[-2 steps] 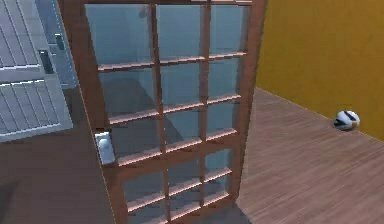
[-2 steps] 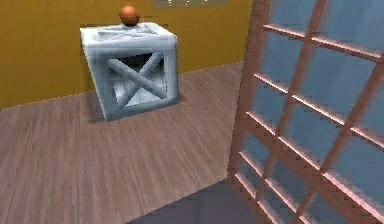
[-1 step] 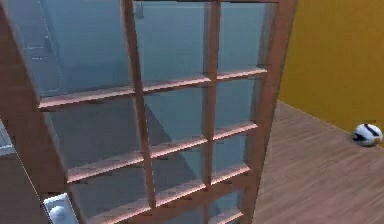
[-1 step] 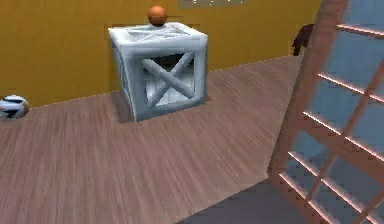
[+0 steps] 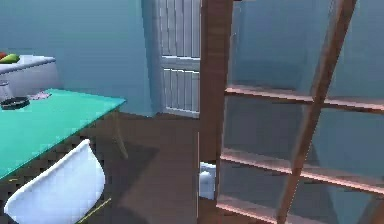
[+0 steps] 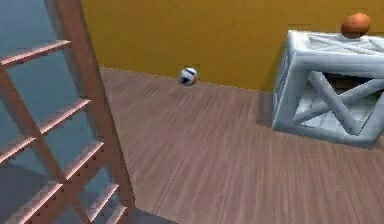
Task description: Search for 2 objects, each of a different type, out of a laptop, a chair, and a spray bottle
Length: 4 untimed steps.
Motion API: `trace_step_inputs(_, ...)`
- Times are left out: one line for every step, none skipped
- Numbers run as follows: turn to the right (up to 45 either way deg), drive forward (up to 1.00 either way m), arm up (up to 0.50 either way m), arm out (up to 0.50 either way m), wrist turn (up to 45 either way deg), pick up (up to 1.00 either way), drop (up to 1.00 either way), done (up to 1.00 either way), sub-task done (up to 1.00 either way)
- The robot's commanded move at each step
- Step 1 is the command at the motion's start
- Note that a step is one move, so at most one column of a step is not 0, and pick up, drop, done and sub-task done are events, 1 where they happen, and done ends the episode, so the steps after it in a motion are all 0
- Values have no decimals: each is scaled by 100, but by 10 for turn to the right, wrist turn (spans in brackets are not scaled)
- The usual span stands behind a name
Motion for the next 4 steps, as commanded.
trace_step_inputs(-390,0,0,0,0,0,0,0,0)
trace_step_inputs(0,0,0,0,0,0,0,0,100)
trace_step_inputs(-450,0,0,0,0,0,0,0,0)
trace_step_inputs(-300,0,0,0,0,0,0,0,0)
